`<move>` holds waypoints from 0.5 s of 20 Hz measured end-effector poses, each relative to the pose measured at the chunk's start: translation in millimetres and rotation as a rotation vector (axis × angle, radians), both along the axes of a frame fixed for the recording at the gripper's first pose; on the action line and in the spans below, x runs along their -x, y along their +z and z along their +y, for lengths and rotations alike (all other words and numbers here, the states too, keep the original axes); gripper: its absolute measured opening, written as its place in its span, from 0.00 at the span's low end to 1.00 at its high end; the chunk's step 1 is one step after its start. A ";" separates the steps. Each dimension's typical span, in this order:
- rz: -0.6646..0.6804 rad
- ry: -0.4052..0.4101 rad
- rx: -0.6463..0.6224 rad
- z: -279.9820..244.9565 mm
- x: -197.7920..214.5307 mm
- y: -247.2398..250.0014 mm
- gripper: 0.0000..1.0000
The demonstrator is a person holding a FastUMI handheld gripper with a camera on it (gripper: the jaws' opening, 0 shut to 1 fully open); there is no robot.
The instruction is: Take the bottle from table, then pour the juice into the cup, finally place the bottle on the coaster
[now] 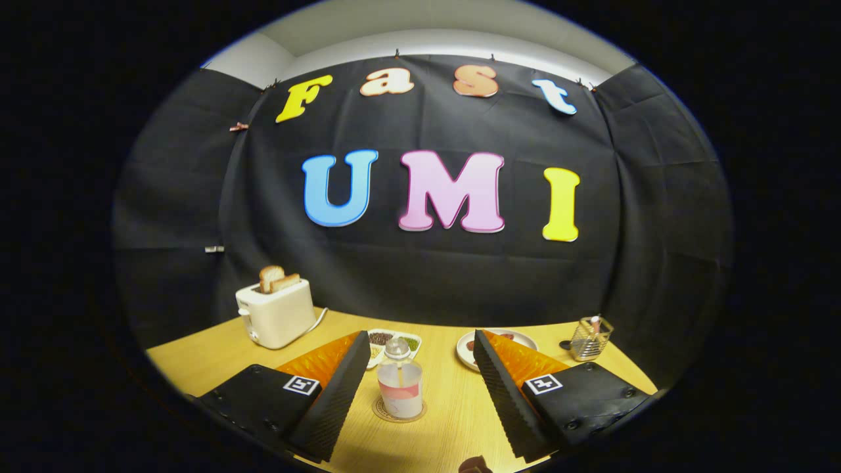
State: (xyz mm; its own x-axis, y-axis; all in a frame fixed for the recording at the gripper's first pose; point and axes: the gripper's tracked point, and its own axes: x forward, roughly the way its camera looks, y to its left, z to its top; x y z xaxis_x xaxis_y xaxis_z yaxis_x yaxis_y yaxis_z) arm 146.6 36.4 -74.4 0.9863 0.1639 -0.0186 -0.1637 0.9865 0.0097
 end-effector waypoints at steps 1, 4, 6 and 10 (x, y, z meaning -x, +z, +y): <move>-0.023 -0.029 0.019 -9.0 13.5 19.8 0.97; -0.046 -0.111 0.030 -29.4 62.3 65.4 0.97; -0.062 -0.163 0.016 -43.3 94.3 89.1 0.97; -0.089 -0.226 0.062 -64.2 154.5 118.6 0.97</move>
